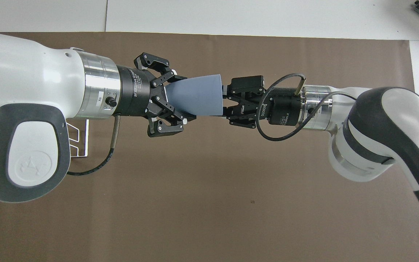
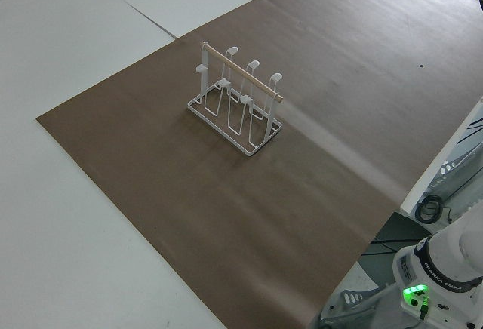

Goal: Hang cup on cup holder
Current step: 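Open the right gripper and withdraw while the left gripper pulls the cup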

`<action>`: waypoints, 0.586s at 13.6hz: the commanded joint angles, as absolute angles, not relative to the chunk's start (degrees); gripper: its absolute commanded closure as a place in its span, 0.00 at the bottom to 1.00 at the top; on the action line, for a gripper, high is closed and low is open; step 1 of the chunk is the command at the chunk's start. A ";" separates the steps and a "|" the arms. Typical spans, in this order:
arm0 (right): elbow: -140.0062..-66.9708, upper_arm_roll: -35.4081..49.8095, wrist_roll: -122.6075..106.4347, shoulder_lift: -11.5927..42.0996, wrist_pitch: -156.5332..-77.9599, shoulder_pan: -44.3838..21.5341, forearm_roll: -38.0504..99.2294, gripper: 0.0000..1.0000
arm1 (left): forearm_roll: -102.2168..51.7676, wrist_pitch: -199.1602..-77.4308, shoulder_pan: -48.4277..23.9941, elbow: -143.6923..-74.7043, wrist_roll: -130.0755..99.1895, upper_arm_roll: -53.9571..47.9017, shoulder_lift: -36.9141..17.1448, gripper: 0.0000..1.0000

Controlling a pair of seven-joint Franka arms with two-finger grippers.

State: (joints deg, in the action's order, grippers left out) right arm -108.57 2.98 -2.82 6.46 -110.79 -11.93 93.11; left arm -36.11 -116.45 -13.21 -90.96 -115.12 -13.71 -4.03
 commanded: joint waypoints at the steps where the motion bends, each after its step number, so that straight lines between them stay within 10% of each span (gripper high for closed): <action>1: -109.07 3.25 -2.20 5.45 -111.18 -10.20 88.89 0.38 | -34.72 -115.75 -13.54 -91.67 -112.42 -12.83 -3.25 1.00; 3: -108.72 2.82 -2.11 5.10 -111.36 -10.02 83.35 0.34 | -31.22 -115.84 -13.54 -91.58 -110.92 -12.57 -3.25 1.00; 5: -107.85 2.81 -2.54 5.01 -111.45 -9.06 76.33 0.00 | -26.75 -115.75 -13.10 -91.50 -110.74 -12.48 -3.16 1.00; 8: -103.90 2.72 -2.20 5.10 -111.62 -8.26 61.57 0.00 | -15.59 -114.79 -13.10 -91.32 -110.48 -12.57 -3.16 1.00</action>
